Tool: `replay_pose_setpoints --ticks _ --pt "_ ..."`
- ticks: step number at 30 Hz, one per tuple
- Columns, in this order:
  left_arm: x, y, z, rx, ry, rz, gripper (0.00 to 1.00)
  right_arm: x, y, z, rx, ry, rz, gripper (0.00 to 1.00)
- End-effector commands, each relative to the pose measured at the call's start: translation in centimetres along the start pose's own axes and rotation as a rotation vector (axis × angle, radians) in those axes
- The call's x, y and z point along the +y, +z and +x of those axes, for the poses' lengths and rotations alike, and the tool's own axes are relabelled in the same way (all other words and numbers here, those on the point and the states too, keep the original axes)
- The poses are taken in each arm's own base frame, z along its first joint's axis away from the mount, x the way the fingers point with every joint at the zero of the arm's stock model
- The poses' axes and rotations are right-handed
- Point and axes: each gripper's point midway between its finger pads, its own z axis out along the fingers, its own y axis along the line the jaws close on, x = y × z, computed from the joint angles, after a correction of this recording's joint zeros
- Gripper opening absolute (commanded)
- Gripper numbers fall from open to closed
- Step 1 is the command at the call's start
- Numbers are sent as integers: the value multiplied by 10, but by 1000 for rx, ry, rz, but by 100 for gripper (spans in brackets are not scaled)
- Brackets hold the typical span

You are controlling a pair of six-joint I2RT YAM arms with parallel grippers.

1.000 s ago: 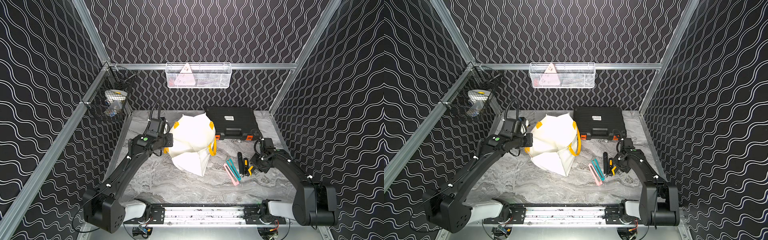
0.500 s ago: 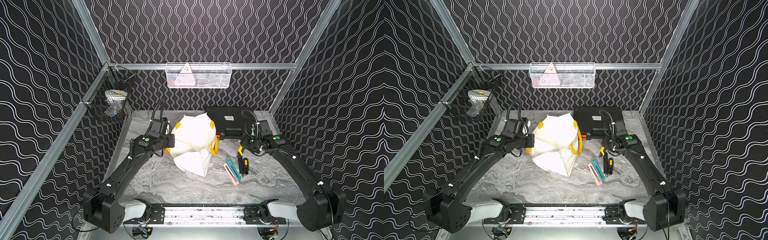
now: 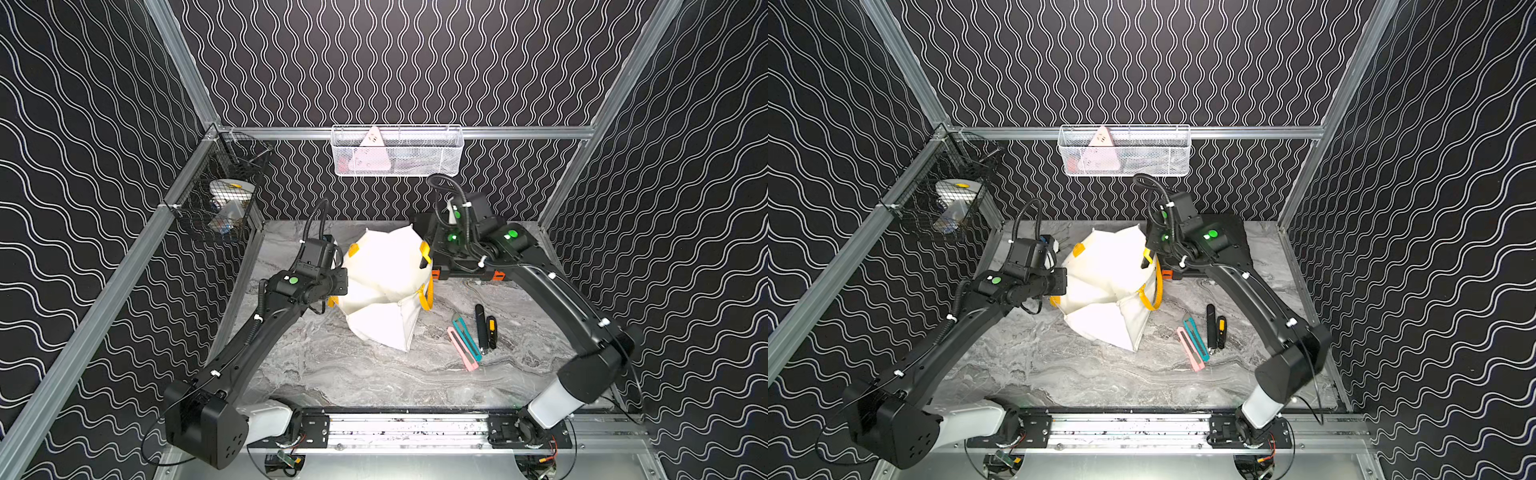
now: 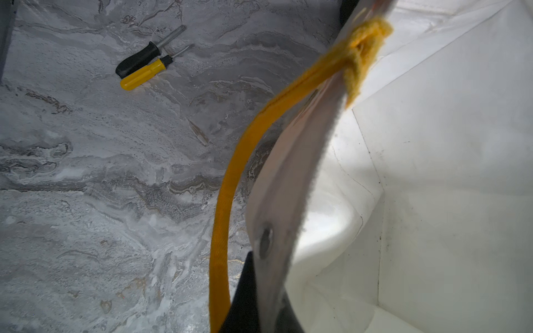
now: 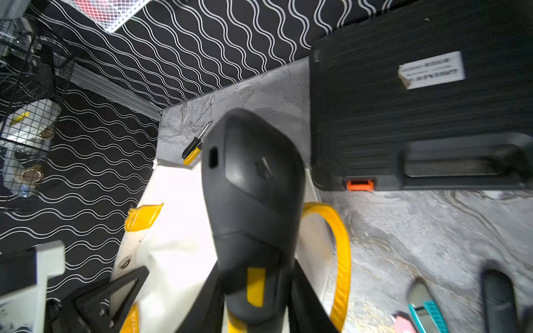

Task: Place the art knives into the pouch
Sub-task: Pick up the utility knife at the center of the board, then place the utility knife in the pouch.

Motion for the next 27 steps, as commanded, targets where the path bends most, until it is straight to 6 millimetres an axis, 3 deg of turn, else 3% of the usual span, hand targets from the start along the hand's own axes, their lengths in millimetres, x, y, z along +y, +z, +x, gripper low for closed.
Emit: replay_pose_setpoints --ticks 1,6,11,15,27 --pt "8 -2 -6 -20 28 -48 0 27 19 7 43 -32 -56 12" --pt "13 -1 -7 -20 38 -82 0 46 60 31 132 -76 -66 12" --pt "16 -1 -7 -18 43 -101 0 48 96 62 222 -112 -60 12" --pt "17 -2 -8 -25 47 -114 0 33 131 96 317 -120 -27 13" --pt "16 -2 -7 -24 83 -154 0 -24 189 173 496 -144 103 12"
